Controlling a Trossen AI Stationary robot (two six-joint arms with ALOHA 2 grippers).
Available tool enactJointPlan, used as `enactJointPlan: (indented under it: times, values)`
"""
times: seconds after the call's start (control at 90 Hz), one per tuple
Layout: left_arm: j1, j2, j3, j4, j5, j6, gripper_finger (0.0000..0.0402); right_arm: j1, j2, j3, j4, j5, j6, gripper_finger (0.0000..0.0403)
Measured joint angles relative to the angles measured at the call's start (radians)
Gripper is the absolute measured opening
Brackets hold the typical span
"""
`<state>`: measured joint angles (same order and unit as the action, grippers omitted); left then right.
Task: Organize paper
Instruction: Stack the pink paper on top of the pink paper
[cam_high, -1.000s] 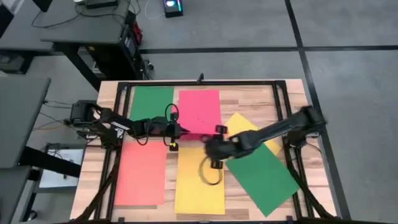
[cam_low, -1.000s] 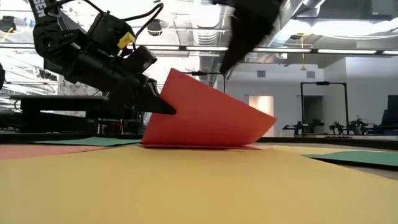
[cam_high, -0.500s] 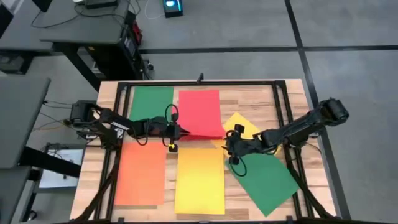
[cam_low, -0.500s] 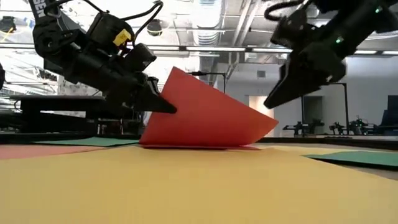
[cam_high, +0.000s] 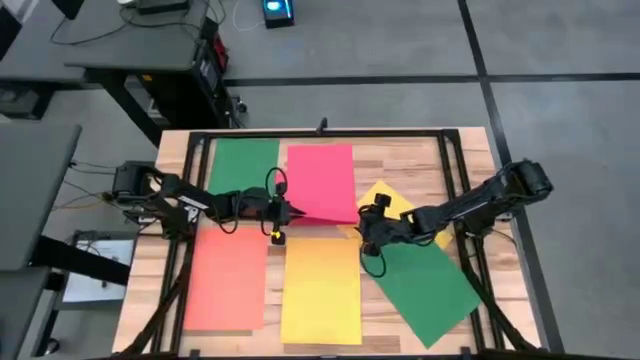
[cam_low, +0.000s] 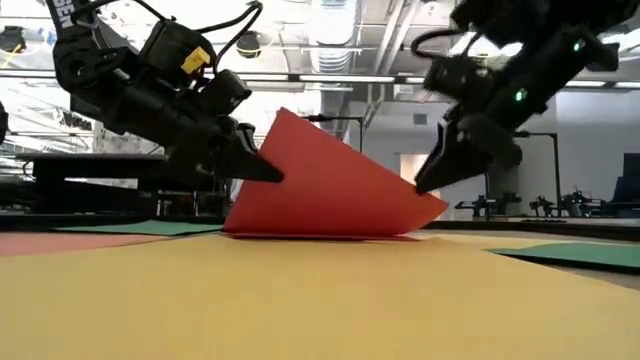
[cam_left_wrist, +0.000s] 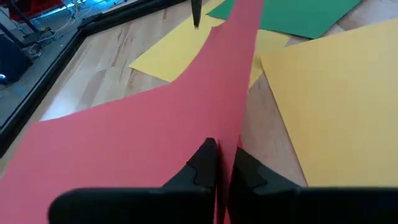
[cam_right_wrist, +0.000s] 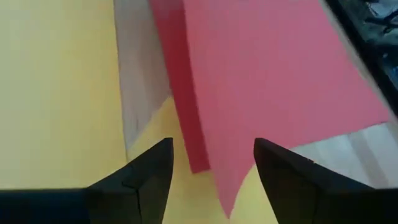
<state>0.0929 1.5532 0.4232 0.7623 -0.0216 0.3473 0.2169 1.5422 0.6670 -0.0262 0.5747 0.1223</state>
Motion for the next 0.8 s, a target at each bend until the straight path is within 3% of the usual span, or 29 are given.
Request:
enactJointPlan:
  times: [0.322, 0.678, 0.8]
  values:
    - [0.0, 0.0, 0.0, -0.002, 0.001, 0.0, 0.0, -0.046, 0.049, 0.011, 0.015, 0.008, -0.024, 0.0199]
    - [0.0, 0.0, 0.0, -0.003, 0.001, 0.0, 0.0, -0.085, 0.048, 0.011, 0.022, 0.006, -0.079, 0.0019]
    - [0.0, 0.0, 0.0, -0.008, 0.001, 0.0, 0.0, -0.063, 0.048, 0.012, 0.022, 0.007, -0.097, 0.0004]
